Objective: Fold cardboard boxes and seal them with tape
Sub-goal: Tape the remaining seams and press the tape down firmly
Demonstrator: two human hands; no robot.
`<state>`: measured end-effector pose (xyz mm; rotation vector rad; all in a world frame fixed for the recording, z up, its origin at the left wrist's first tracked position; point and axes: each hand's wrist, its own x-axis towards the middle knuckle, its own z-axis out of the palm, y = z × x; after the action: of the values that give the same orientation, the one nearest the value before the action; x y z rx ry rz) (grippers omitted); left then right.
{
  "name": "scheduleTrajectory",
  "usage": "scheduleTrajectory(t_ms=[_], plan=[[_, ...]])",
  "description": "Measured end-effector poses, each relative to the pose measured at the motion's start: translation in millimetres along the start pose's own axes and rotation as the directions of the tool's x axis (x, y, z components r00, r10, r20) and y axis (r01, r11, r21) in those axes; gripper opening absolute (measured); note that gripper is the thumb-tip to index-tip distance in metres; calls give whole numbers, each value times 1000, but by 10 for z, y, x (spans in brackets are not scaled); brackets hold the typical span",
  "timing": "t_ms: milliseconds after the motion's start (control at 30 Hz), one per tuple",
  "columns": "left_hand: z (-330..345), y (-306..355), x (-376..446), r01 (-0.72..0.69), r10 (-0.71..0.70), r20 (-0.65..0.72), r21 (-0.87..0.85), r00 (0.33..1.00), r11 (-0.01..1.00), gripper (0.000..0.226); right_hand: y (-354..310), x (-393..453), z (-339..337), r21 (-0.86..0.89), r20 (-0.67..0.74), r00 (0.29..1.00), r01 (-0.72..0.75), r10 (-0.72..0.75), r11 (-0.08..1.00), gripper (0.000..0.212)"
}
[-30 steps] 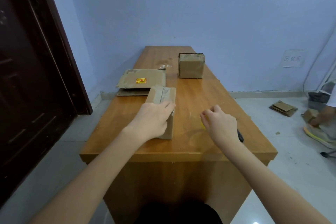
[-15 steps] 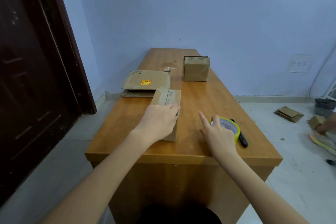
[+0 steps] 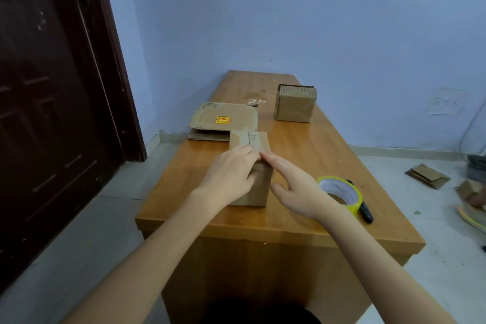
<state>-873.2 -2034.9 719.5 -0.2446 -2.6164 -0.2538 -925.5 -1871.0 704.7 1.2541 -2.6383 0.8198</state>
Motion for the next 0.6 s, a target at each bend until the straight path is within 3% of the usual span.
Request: scheduleTrajectory(t_ms=[67, 200, 300, 400, 467, 600], plan=[[-2, -88, -29, -2, 3, 19, -26, 1000, 1000, 39, 79, -20, -16, 28, 33, 999, 4, -5, 1000, 71], [-26, -323, -86, 149, -139, 65, -191, 988, 970, 44, 252, -36, -86, 114, 82, 996, 8, -18, 993, 74], [-111, -511, -155, 182, -116, 258, -251, 959, 951, 60, 333, 5, -143, 215, 124, 991, 14, -41, 976, 70], [-185, -698, -171, 196, -52, 407, -320, 912, 927, 65, 368, 106, -180, 204, 162, 981, 72, -107, 976, 59], [-179, -770, -165, 191, -32, 398, -367, 917, 910, 62, 383, 173, -199, 192, 132, 982, 109, -136, 975, 51], [-68, -722, -158, 167, -88, 203, -415, 975, 894, 51, 408, 234, -197, 194, 48, 986, 150, -162, 970, 43]])
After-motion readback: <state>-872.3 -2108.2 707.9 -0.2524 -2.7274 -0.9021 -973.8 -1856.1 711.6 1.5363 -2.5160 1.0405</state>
